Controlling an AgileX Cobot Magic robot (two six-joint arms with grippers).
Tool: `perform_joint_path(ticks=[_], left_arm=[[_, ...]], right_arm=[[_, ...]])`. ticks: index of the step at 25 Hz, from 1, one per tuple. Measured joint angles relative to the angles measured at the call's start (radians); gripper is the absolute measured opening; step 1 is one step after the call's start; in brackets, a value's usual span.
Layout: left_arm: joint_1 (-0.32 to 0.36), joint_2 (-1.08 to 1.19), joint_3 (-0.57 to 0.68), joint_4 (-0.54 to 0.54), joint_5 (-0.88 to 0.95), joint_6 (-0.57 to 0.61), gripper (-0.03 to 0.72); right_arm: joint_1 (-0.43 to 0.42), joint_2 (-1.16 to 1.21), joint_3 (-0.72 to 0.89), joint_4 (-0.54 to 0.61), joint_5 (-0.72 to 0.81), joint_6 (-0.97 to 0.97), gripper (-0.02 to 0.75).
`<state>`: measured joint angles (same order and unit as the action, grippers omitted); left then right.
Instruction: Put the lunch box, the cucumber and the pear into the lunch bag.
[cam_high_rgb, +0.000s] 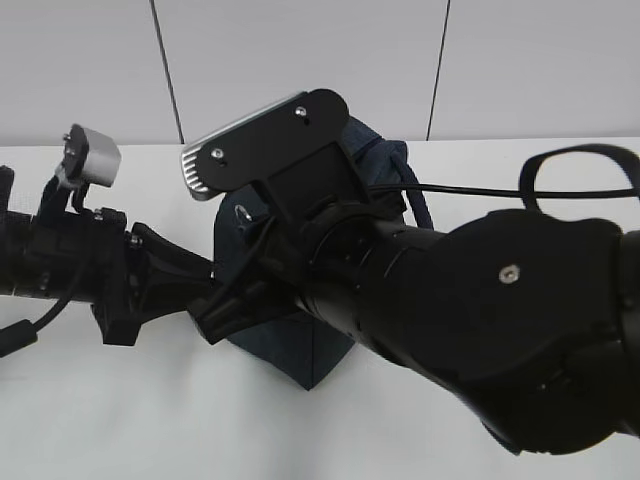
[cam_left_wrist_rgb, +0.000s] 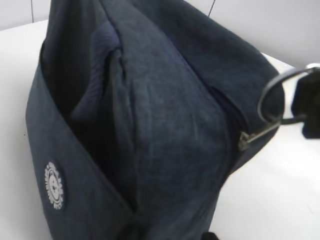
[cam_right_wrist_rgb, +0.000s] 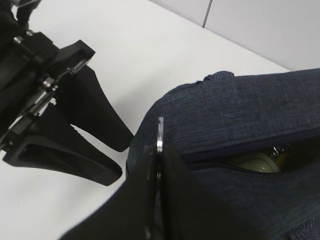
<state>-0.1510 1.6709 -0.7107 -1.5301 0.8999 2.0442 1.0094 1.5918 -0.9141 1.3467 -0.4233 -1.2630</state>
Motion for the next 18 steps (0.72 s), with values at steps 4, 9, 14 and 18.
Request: perform_joint_path(ticks=[4,9,14,18], left_arm=[[-0.027,0.013,-0.003,-0.032,-0.046,0.000,0.242],[-0.066,0.051,-0.045,-0.034,-0.055,0.000,0.239],[-0.082,0.058,-0.058,-0.040,-0.080,0.000,0.054],[-0.083,0.058,-0.058,-0.040,-0.080,0.000,0.017]], right_arm=[[0.000,-0.001,0.000,0.000,0.011,0.000,0.000],[0.000,-0.001,0.000,0.002,0.016,0.000,0.000],[0.000,-0.001,0.000,0.002,0.016,-0.001,0.000],[0.000,-0.001,0.000,0.006,0.010,-0.001,0.000]])
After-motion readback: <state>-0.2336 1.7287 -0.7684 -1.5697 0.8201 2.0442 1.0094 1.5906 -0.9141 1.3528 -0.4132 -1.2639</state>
